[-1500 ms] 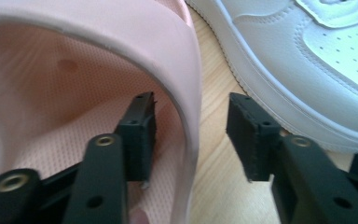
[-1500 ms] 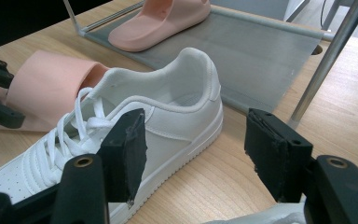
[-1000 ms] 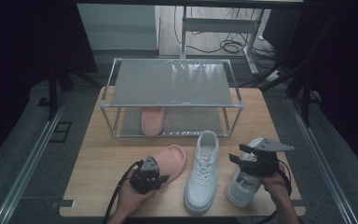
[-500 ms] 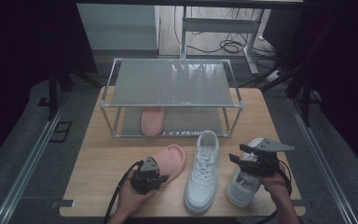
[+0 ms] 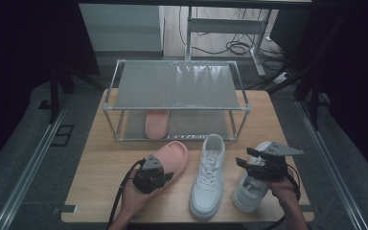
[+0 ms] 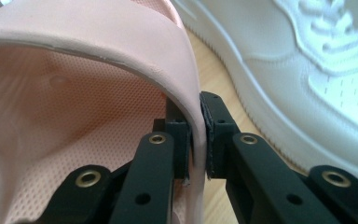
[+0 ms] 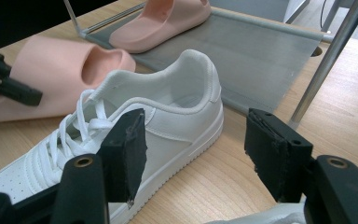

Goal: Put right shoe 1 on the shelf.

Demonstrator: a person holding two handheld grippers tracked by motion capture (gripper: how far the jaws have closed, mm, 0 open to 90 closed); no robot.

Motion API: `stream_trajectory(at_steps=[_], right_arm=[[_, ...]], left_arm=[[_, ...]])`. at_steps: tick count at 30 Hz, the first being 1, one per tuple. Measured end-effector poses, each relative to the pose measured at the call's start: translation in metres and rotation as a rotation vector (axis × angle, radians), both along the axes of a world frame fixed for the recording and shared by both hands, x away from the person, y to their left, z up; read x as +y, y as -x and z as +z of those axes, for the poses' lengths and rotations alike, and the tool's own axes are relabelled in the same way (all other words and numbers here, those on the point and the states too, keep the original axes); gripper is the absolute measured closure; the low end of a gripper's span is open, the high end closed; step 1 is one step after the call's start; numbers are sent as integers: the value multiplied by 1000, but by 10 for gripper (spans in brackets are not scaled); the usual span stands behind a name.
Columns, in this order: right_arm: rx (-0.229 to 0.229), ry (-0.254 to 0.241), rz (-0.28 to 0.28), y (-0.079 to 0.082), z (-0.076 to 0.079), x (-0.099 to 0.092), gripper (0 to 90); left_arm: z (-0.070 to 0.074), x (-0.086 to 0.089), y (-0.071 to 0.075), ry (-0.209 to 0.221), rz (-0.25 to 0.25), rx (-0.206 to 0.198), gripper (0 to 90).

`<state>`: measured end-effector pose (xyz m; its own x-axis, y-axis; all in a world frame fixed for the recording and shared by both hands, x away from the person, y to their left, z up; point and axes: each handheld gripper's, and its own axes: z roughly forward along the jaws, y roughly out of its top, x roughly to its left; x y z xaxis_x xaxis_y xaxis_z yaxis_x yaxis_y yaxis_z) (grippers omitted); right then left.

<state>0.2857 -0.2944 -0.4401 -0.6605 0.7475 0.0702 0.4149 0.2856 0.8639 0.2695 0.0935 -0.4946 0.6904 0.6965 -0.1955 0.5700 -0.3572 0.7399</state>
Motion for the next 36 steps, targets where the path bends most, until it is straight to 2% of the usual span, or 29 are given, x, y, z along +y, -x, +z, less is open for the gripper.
stream_trajectory(at_steps=[9,17,23,26,32,36], right_arm=[[-3,-5,-4,0,1,-2,390],[-7,-15,-9,1,3,-6,391],[-6,-14,-7,1,3,-6,391],[-7,-19,-9,1,3,-7,391],[-12,-23,-11,1,4,-9,391],[-9,-23,-9,1,4,-9,391]], left_arm=[[14,-15,-20,20,27,-34,826],[16,-42,-57,3,90,-49,825],[14,-63,-87,30,170,-61,825],[12,-69,-99,83,192,-42,822],[4,-77,-116,64,279,-74,819],[-3,-82,-125,82,360,-80,816]])
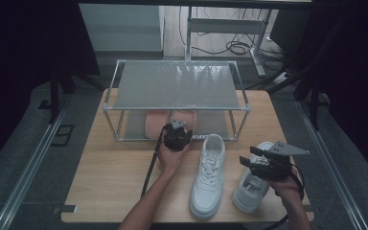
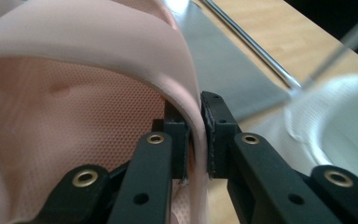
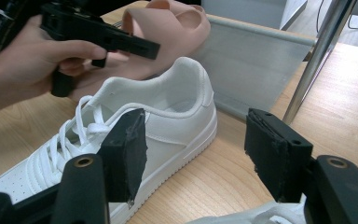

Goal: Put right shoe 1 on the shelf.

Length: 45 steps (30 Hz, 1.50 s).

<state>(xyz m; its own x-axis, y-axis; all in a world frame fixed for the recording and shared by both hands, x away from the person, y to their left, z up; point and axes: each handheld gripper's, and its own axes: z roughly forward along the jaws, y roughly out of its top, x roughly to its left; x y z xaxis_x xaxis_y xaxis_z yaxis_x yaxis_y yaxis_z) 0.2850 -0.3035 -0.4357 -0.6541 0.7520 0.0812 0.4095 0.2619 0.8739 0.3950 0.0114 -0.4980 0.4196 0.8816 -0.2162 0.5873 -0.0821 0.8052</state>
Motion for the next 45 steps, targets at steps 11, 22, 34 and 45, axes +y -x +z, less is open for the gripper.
stream_trajectory(at_steps=[11,22,34,45], right_arm=[[-2,-3,9,1,0,2,391],[0,-4,9,1,0,1,391],[-2,1,13,1,0,2,391],[3,8,17,1,-2,6,390]], left_arm=[[-7,-20,-24,-27,88,9,816],[-11,-30,-41,-49,189,20,808],[-6,-23,-39,-121,117,-37,601],[-2,-1,-3,-54,109,-53,594]])
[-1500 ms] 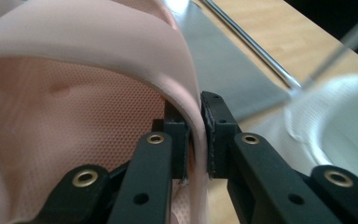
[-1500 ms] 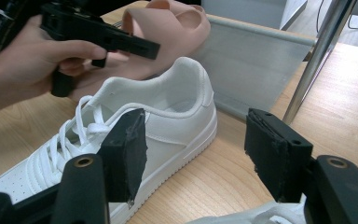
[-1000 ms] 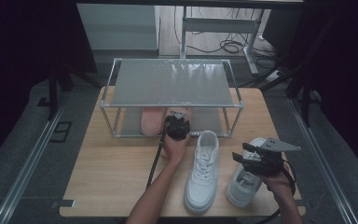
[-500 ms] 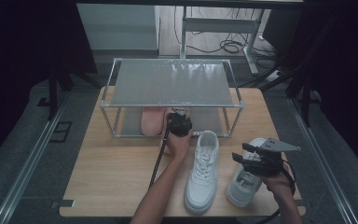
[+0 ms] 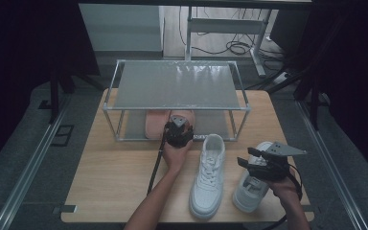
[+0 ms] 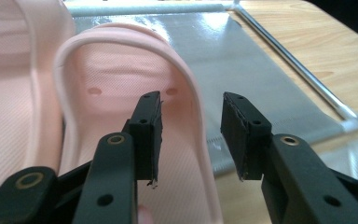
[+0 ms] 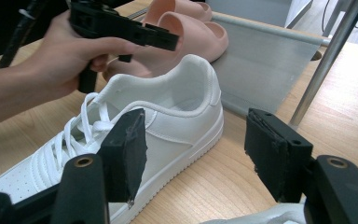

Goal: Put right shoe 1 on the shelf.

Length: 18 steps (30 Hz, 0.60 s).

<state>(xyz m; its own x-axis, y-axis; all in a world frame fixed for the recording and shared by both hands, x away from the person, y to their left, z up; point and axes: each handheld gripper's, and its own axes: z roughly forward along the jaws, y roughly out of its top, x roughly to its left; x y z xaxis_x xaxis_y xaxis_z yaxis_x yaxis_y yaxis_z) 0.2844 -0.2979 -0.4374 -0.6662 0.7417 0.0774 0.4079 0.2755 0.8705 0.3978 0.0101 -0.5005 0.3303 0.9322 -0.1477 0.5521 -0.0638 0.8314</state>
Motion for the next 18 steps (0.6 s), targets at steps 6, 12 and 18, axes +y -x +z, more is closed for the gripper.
stream_trajectory(at_steps=[6,12,18], right_arm=[[-2,1,0,0,-1,1,391],[0,4,-1,0,-1,1,390],[-1,4,-2,0,-1,3,390]], left_arm=[[5,17,21,22,-55,-31,673],[10,36,41,43,-121,-30,779],[7,50,61,37,-174,-31,885]])
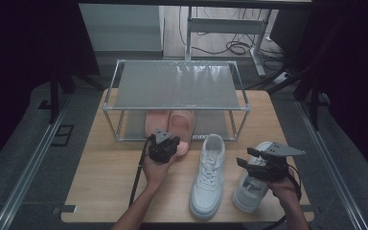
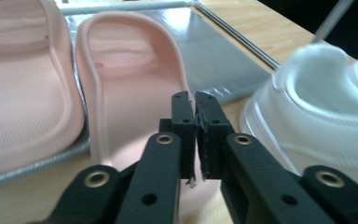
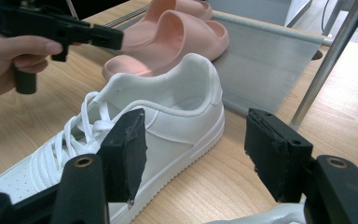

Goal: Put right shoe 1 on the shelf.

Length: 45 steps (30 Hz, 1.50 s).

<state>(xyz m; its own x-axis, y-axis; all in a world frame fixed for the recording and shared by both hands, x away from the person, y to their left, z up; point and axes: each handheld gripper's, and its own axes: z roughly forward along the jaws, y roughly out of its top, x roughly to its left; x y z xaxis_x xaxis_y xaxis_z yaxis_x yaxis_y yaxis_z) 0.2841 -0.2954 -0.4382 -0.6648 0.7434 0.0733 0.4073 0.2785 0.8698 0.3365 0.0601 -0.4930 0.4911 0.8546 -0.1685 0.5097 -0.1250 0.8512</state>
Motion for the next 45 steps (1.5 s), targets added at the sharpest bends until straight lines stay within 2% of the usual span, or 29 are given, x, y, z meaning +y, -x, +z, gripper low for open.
stream_trajectory(at_steps=[4,9,19,22,37,45], right_arm=[[3,3,2,0,0,0,390],[8,8,3,0,-1,2,390],[8,11,5,0,-2,3,389],[6,10,4,0,-2,4,389],[7,12,7,-1,-3,4,389],[9,10,7,-1,-3,4,389]], left_arm=[[-5,8,12,-1,-36,14,898],[-12,11,25,-31,-72,24,899],[-23,13,41,-74,-138,57,900],[-26,13,42,-98,-133,60,900],[-36,6,25,-136,-119,79,900],[-35,-3,18,-150,-126,82,900]])
